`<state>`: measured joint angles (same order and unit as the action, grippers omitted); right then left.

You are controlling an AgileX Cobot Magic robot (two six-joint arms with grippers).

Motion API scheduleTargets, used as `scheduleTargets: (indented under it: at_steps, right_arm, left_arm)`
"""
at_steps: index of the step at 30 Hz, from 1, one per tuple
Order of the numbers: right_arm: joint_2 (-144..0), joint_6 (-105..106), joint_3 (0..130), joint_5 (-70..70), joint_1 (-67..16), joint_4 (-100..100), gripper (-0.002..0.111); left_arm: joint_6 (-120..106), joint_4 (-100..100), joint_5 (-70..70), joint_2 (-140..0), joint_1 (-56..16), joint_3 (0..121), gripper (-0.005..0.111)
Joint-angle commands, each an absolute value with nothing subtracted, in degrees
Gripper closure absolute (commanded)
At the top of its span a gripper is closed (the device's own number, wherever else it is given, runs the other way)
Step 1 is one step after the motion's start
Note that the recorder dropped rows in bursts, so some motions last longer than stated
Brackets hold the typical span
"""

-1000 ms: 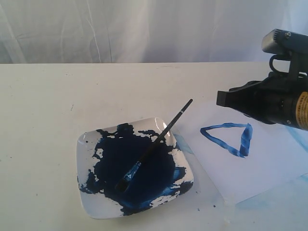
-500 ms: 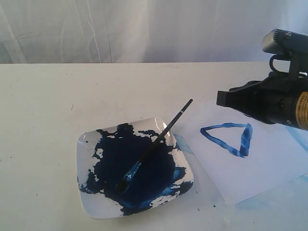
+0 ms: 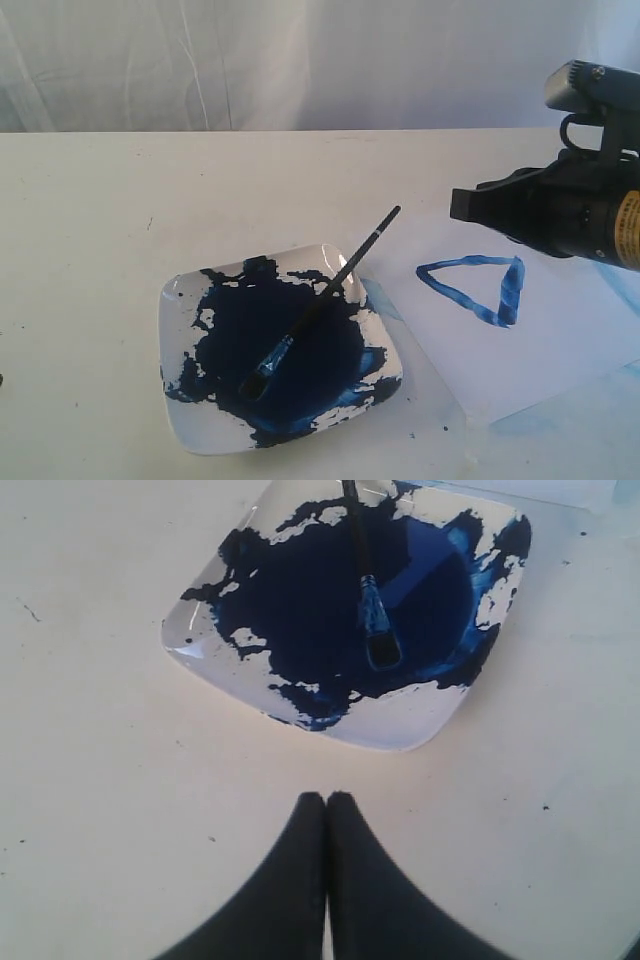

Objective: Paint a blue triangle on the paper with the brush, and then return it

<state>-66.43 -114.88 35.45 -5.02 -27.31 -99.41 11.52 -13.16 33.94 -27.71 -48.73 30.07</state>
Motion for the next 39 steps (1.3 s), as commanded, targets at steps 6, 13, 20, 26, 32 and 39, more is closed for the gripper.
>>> scheduleTargets:
  at_steps: [6, 13, 20, 26, 32, 39]
  right_arm:
    - [-65.99, -114.15, 35.18, -4.41, -27.31, -99.95, 0.108]
    - [-65.99, -114.15, 35.18, -4.41, -27.31, -99.95, 0.108]
    - [-65.99, -114.15, 35.18, -4.31, -27.31, -99.95, 0.108]
    - [-65.99, -114.15, 35.18, -4.43, -27.31, -99.95, 0.108]
    - [-65.99, -114.15, 35.18, -4.43, -27.31, -99.95, 0.108]
    - [-65.99, -114.15, 35.18, -4.30, -27.31, -99.95, 0.108]
  left_arm:
    - [12.15, -10.67, 25.23, -27.29, -44.05, 26.74, 0.107]
    - [12.15, -9.55, 8.07, -27.29, -38.07, 16.05, 0.107]
    - [12.25, -3.57, -0.30, -27.29, -34.87, 8.69, 0.107]
    - [13.39, 0.00, -1.98, -27.29, -32.45, 4.74, 0.107]
    - [17.79, 0.42, -3.11, -27.29, -27.74, 2.19, 0.107]
    - [23.42, 0.42, -4.49, -20.34, -20.75, 0.00, 0.107]
